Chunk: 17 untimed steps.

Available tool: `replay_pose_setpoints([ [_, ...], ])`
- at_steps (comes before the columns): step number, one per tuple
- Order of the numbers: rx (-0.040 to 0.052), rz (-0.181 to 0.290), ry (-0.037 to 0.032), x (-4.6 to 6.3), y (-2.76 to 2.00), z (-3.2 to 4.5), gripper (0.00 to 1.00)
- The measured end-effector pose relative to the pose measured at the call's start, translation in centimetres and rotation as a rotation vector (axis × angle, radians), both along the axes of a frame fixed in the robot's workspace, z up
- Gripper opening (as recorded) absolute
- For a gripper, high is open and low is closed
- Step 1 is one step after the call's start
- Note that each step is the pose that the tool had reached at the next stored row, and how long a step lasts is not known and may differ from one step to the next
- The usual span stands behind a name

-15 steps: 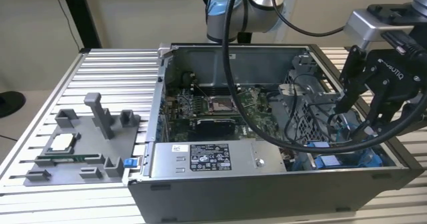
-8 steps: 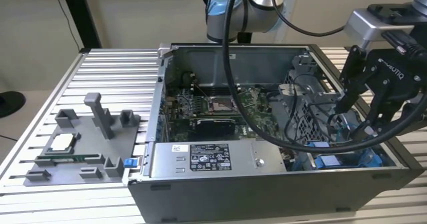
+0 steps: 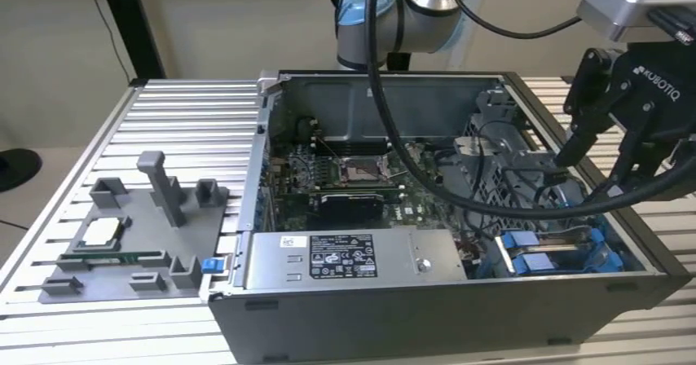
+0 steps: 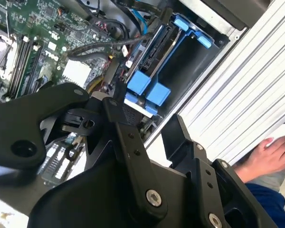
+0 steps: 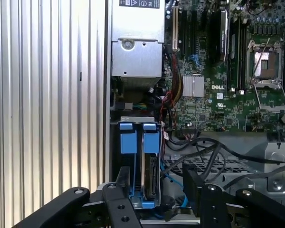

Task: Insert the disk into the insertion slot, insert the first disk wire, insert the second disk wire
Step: 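Insert the first disk wire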

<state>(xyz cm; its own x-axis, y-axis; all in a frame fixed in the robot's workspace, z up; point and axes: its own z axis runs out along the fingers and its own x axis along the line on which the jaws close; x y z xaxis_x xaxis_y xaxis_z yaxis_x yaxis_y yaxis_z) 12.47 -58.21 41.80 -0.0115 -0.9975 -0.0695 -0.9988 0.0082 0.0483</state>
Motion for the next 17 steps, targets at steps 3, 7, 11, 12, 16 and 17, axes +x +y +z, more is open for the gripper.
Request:
replay_pose_setpoints([
  [3, 0.0016, 0.000, -0.0035, 0.0, 0.45, -0.31, 1.00],
  [7, 0.0030, 0.002, -0.0075, -0.1, 1.55, -0.99, 1.00],
  [11, 0.0032, 0.004, -0.0090, -0.1, 2.49, -1.58, 1.00],
  [12, 0.0021, 0.006, -0.0103, -0.1, 2.70, -1.68, 1.00],
  [16, -0.0075, 0.008, -0.0128, -0.1, 3.54, -2.11, 1.00],
  [17, -0.0126, 0.008, -0.0128, -0.1, 3.60, -2.15, 1.00],
])
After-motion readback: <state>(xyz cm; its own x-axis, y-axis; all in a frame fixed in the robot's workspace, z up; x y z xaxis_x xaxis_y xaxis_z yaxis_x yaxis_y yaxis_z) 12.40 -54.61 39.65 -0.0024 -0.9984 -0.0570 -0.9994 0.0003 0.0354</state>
